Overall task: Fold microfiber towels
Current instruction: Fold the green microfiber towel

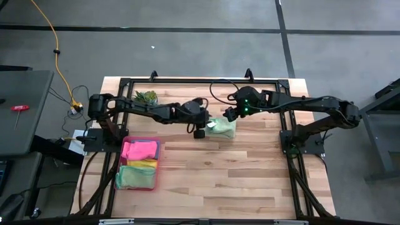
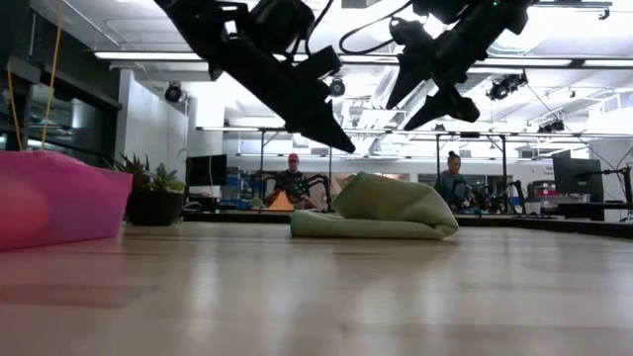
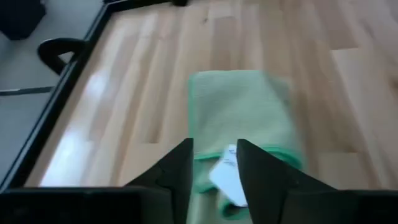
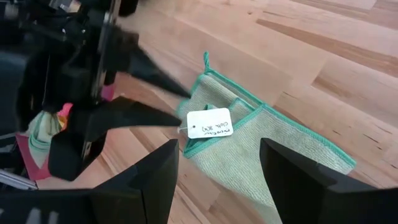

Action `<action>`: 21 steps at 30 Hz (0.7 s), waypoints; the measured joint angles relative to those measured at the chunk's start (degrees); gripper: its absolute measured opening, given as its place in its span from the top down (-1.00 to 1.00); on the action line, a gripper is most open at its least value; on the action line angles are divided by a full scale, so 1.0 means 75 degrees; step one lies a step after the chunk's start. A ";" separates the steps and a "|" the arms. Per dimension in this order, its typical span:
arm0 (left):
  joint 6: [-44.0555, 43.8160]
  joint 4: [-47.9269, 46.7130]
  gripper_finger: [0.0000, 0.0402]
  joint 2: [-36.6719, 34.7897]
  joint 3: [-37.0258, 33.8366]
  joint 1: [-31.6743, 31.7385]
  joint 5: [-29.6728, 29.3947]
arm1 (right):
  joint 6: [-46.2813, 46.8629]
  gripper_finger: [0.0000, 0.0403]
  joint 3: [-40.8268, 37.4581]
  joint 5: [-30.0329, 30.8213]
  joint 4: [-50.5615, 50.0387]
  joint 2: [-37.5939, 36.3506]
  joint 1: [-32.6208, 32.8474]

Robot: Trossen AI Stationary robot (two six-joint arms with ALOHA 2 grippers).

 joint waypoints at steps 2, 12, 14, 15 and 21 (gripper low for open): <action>0.0018 0.0004 0.39 0.0025 0.0086 0.0085 0.0066 | 0.0000 -0.07 0.0000 0.0000 0.0006 0.0000 0.0000; -0.0524 0.0071 0.41 0.0663 0.0139 0.0229 0.0923 | 0.0012 -0.07 0.0000 0.0022 0.0016 0.0003 0.0001; -0.0567 -0.0500 0.44 0.0717 0.0132 0.0152 0.0942 | 0.0017 -0.07 0.0000 0.0028 0.0020 0.0003 0.0002; -0.0567 -0.0872 0.45 0.0717 0.0129 0.0100 0.0912 | 0.0017 -0.07 0.0000 0.0029 0.0018 0.0003 0.0003; -0.0570 -0.2856 0.56 0.0666 0.0127 -0.0024 0.0997 | 0.0001 -0.07 0.0000 0.0394 0.0028 0.0006 0.0003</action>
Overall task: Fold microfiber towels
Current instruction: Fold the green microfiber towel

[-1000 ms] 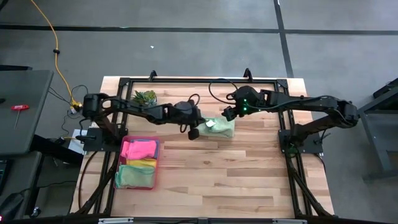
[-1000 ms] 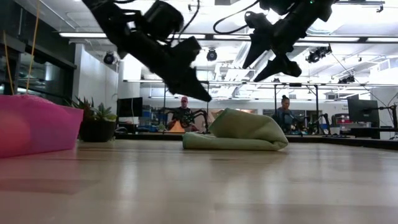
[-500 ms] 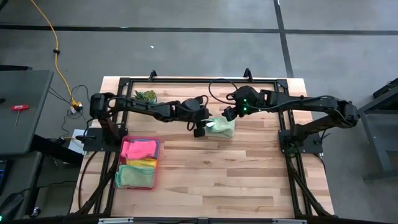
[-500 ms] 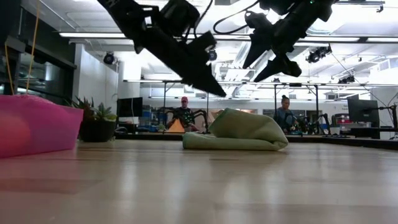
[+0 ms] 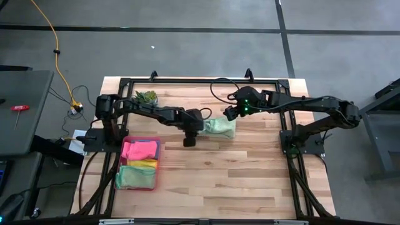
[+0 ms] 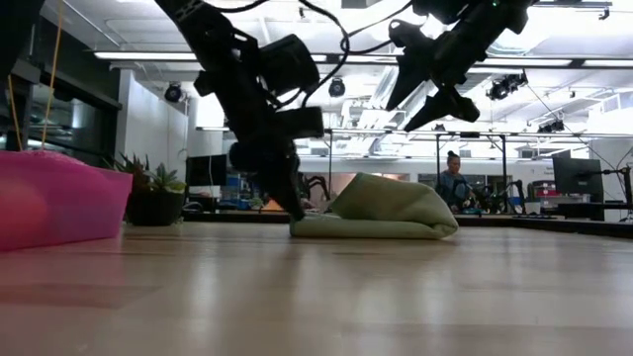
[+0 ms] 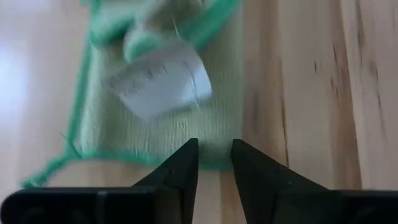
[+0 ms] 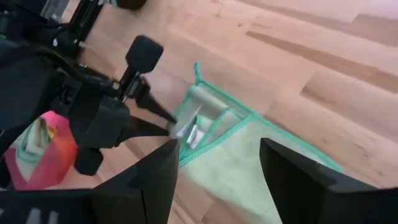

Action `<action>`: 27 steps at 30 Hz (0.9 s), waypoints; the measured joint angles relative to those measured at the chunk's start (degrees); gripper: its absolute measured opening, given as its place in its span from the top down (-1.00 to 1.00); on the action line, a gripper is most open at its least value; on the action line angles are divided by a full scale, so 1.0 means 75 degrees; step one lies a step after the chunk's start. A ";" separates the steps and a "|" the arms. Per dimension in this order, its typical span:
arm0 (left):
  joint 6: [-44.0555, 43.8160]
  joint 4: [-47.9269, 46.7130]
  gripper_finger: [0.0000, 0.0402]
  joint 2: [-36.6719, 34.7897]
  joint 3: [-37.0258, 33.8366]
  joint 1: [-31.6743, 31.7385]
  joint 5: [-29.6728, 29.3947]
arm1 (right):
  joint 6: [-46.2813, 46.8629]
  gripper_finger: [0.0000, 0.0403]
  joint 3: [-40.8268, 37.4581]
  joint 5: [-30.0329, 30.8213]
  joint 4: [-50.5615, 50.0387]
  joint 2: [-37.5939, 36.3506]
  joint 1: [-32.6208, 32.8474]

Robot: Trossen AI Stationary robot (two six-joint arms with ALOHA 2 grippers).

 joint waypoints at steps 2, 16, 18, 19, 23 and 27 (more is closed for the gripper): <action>-0.0001 -0.0353 0.60 -0.0007 0.0001 -0.0013 0.0208 | 0.0001 -0.07 0.0000 0.0076 0.0003 0.0000 0.0000; 0.0289 0.0422 0.72 -0.1531 0.0013 0.0597 0.0406 | 0.0006 -0.07 0.0000 0.0079 -0.0003 0.0003 0.0000; 0.0443 0.0767 0.72 -0.1424 0.0001 0.0727 0.0414 | 0.0014 -0.07 0.0000 0.0079 0.0010 0.0003 0.0000; 0.0586 0.1043 0.72 -0.1275 0.0014 0.0744 0.0401 | 0.0014 -0.07 0.0000 0.0079 0.0004 0.0003 0.0000; 0.1170 0.1491 0.67 -0.0699 -0.0011 0.0691 0.0399 | 0.0023 -0.07 0.0000 0.0079 0.0016 0.0003 0.0000; 0.1344 0.2100 0.53 -0.0395 0.0003 0.0570 0.0743 | 0.0106 -0.07 0.0000 0.0084 0.0039 0.0003 0.0000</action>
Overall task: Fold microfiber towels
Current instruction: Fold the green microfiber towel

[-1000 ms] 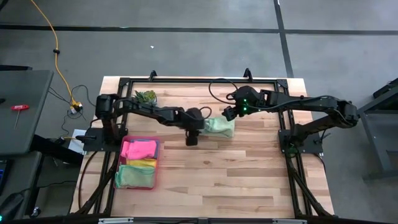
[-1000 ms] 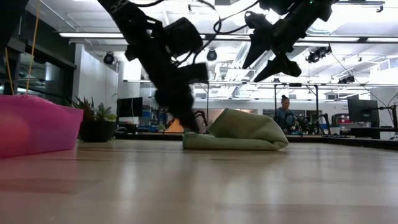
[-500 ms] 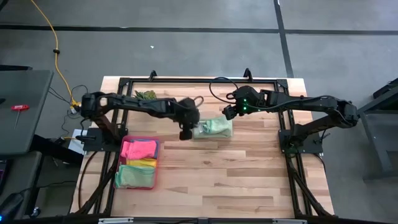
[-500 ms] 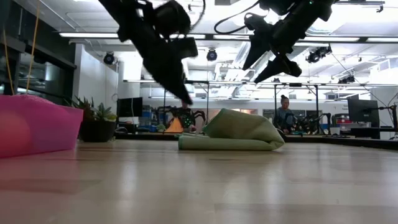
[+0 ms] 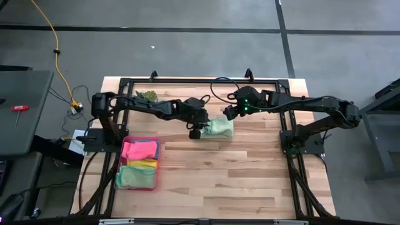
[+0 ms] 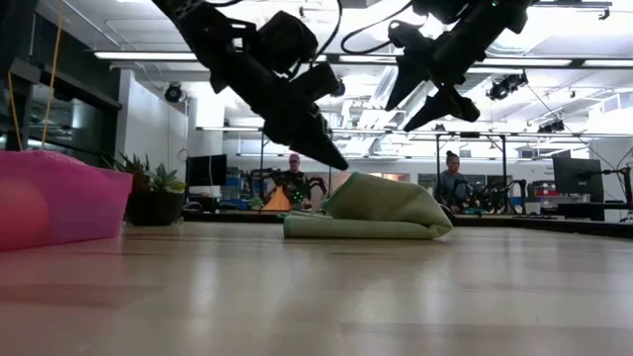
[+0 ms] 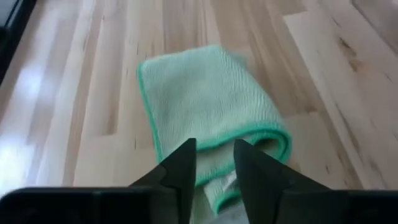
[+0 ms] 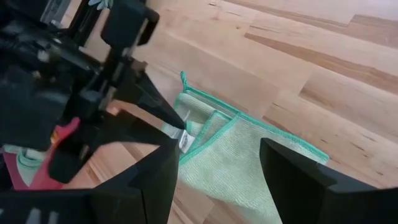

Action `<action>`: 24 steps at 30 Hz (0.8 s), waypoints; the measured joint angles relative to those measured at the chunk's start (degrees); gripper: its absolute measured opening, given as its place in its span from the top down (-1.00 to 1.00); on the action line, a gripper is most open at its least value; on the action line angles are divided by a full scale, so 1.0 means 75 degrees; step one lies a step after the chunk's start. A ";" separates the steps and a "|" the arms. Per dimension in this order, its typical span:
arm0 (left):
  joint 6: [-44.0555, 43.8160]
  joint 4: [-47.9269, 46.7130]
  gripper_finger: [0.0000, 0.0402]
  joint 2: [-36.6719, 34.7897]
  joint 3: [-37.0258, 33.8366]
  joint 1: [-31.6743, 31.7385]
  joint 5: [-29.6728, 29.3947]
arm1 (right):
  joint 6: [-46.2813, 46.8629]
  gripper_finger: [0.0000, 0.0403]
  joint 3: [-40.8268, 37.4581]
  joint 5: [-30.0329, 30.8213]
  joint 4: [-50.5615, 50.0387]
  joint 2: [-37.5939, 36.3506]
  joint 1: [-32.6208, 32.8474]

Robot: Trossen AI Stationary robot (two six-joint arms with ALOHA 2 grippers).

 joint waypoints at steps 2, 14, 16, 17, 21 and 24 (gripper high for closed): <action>0.0128 0.0146 0.44 0.0103 -0.0002 -0.0020 0.0051 | 0.0091 -0.07 0.0000 0.0006 0.0008 0.0000 0.0000; 0.0738 0.0505 0.20 0.0668 -0.0005 -0.0059 -0.0312 | 0.0438 -0.07 0.0000 0.0207 0.0015 0.0000 0.0000; 0.0739 0.0552 0.21 0.0667 -0.0002 -0.0096 -0.0306 | 0.0438 -0.07 0.0000 0.0207 0.0015 0.0000 0.0000; 0.0767 0.0547 0.21 0.0665 -0.0002 -0.0112 -0.0294 | 0.0438 -0.07 0.0000 0.0207 0.0017 0.0000 0.0000; 0.1151 0.0534 0.21 0.0665 -0.0002 -0.0175 -0.0155 | 0.0438 -0.07 0.0000 0.0306 0.0017 0.0000 0.0000; 0.1410 0.0454 0.21 0.0667 -0.0002 -0.0241 0.0142 | 0.0440 -0.07 0.0000 0.0442 0.0018 0.0000 0.0000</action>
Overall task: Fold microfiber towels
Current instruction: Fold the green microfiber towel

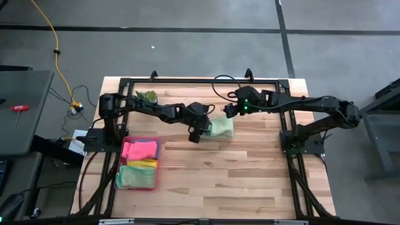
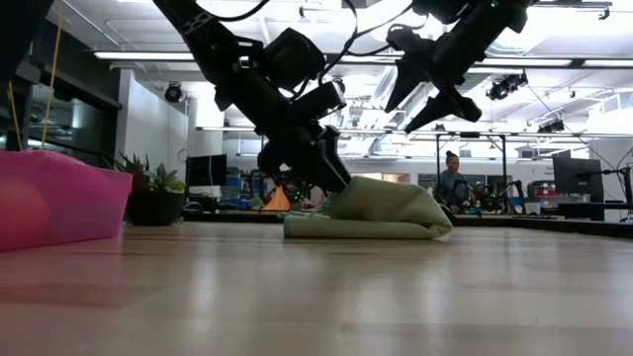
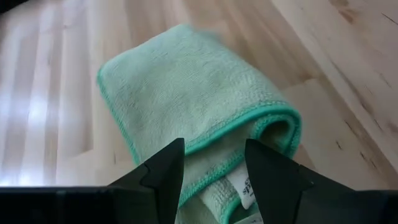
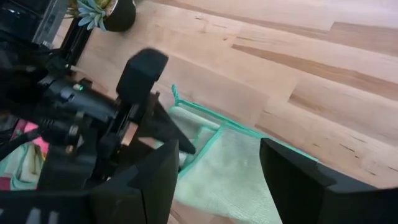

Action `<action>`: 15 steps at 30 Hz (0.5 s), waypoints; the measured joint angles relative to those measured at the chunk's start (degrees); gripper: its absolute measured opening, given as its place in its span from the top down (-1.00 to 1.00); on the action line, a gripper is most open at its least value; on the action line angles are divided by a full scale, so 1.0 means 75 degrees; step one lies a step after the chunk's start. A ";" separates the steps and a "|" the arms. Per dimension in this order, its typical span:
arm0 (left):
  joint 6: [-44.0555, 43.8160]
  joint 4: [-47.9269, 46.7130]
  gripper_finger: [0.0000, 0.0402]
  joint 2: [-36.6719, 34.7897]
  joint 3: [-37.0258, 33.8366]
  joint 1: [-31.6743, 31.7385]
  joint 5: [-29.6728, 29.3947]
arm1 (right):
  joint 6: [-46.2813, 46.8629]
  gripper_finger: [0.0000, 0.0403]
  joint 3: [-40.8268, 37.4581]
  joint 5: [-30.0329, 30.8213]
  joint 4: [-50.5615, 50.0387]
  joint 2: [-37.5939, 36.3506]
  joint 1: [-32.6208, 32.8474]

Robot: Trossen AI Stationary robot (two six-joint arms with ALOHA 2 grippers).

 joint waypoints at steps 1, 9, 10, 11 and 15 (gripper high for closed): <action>0.0101 0.0001 0.21 0.0020 -0.0001 -0.0040 0.0001 | -0.0002 -0.07 0.0000 0.0021 0.0002 0.0000 0.0000; 0.0263 -0.0076 0.21 0.0048 -0.0003 -0.0175 -0.0161 | -0.0002 -0.07 0.0000 0.0024 -0.0001 0.0000 -0.0003; 0.0268 -0.0143 0.21 0.0023 -0.0003 -0.0175 -0.0235 | -0.0002 -0.07 0.0000 0.0027 -0.0001 0.0000 0.0000; 0.0268 -0.0305 0.21 -0.0035 -0.0003 -0.0175 -0.0330 | -0.0002 -0.07 0.0000 0.0027 -0.0001 0.0000 -0.0003; 0.0265 -0.0479 0.21 -0.0092 0.0000 -0.0146 -0.0438 | -0.0004 -0.07 0.0000 0.0151 -0.0001 0.0000 -0.0001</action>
